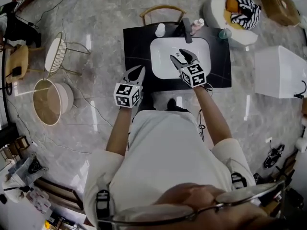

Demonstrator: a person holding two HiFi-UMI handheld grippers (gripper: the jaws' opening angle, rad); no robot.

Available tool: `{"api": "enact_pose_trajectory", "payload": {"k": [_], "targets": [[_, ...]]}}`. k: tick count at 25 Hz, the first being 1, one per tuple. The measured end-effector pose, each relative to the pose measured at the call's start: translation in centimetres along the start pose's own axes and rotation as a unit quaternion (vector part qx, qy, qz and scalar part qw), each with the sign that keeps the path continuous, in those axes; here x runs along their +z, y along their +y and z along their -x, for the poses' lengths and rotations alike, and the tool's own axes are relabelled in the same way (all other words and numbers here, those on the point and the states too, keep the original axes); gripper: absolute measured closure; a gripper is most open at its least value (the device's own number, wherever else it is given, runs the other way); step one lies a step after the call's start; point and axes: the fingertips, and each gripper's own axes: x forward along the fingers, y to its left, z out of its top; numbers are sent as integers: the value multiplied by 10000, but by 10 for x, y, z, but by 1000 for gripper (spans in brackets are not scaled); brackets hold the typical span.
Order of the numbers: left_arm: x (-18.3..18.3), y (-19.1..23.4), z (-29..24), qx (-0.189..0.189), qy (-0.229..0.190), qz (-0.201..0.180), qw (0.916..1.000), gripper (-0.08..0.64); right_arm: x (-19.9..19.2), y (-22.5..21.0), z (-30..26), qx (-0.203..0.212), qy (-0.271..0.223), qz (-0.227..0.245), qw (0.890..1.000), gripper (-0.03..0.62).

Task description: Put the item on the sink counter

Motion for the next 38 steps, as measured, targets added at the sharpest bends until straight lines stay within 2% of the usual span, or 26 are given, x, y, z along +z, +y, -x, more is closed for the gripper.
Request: {"api": "enact_pose_trajectory", "payload": {"k": [7,13,18,21,32,38], "targets": [[2,-61,18,303,-394,157,9986,555,-1,5,80,419,-242,160,9987,429],[10,-108,47,737,-1063,255,9913,555,-6,5,138,713,-528,135,9960,490],[11,-137,67,726,-1202,127,9900,555,-12,5,171,841,-640,102,9943,550],[9,-142,79,737,-1167,21,9904,557,-12,11,185,892,-736,43,9933,583],[29,-135,134,461,-1140,-363,9918,555,23,52,217,840,-1134,315,9895,586],[35,-113,159,444,-1208,-395,9909,555,37,70,220,740,-1320,166,9883,586]]}}
